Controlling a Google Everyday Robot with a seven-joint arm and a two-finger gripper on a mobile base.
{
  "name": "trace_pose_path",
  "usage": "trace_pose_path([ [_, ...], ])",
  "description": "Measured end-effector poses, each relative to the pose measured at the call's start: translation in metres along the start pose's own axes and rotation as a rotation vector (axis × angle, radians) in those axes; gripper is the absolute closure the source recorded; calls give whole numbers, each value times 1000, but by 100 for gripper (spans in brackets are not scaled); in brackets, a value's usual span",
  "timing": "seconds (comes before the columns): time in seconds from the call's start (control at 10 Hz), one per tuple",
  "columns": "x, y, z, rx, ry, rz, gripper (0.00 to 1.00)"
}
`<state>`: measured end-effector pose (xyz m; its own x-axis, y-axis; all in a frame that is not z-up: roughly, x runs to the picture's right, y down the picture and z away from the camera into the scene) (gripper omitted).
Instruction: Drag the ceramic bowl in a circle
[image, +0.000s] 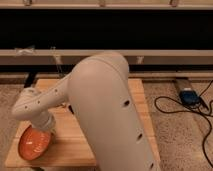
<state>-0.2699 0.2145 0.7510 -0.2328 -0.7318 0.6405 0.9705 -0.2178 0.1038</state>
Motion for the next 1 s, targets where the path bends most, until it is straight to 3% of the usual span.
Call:
trace_pose_path([
  [0.3, 41, 39, 9, -28, -2, 58, 100],
  [0.5, 59, 79, 14, -54, -4, 131, 100],
  [0.7, 52, 110, 17, -76, -11, 181, 100],
  [1.0, 18, 149, 22, -110, -29, 228, 100],
])
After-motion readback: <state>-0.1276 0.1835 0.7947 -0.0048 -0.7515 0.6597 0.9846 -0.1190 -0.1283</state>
